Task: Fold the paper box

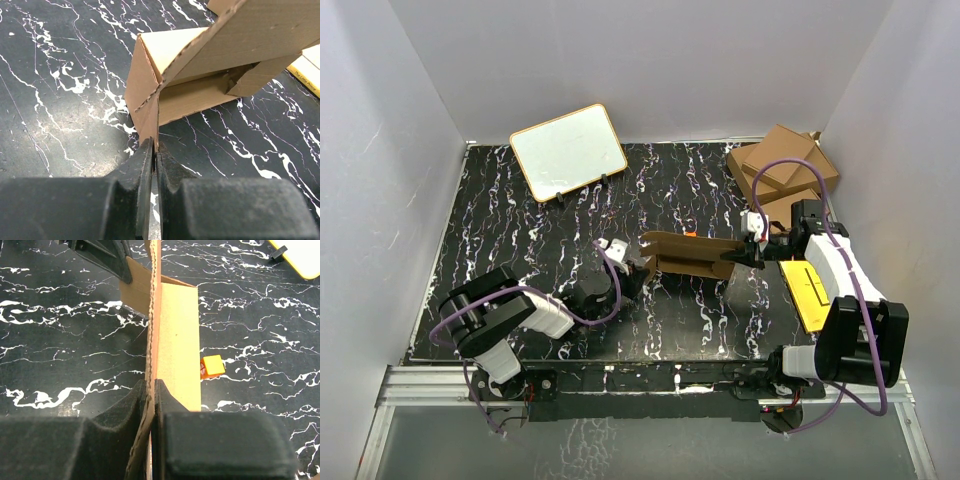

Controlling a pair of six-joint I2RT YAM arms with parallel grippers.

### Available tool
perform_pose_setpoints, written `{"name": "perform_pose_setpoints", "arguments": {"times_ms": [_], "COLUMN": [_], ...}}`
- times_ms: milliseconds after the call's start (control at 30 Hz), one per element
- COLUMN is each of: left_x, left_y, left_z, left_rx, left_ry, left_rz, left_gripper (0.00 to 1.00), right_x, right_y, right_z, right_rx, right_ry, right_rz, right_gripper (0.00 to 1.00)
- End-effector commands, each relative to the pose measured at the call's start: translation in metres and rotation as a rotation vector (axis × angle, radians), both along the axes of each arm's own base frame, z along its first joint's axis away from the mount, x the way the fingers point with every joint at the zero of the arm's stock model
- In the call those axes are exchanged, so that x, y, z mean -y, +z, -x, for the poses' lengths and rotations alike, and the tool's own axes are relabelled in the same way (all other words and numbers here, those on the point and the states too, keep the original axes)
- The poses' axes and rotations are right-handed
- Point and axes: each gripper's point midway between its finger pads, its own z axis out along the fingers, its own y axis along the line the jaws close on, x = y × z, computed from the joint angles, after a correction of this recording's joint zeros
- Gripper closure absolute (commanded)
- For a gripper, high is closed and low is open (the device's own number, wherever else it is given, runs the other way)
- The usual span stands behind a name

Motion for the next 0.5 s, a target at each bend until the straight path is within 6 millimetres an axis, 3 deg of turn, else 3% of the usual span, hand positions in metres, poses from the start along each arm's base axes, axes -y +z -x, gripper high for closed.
{"name": "perform_pose_setpoints", "arguments": {"times_ms": [0, 233, 467], "left_x": [0.005, -0.004, -0.022], "left_y": [0.015, 0.035, 0.068], "left_z": [0.007, 0.019, 0.030], "left_rx": [0.015, -0.025, -0.087], "left_ry": [-0.039, -0.040, -0.010], "left_rz": [0.036, 0.094, 0.103], "left_gripper": [0.92, 0.74, 0.59], "right_x": [-0.001, -0.001, -0.001], "right_y": [0.011, 0.006, 0.006], "right_z": [0.001, 0.006, 0.005], "right_rx": [0.081, 0.066, 0.059], "right_ry": [0.057, 0.091, 0.086], "right_rz": [0.005, 0.019, 0.020], "right_gripper": [0.92, 0.92, 0.92]}}
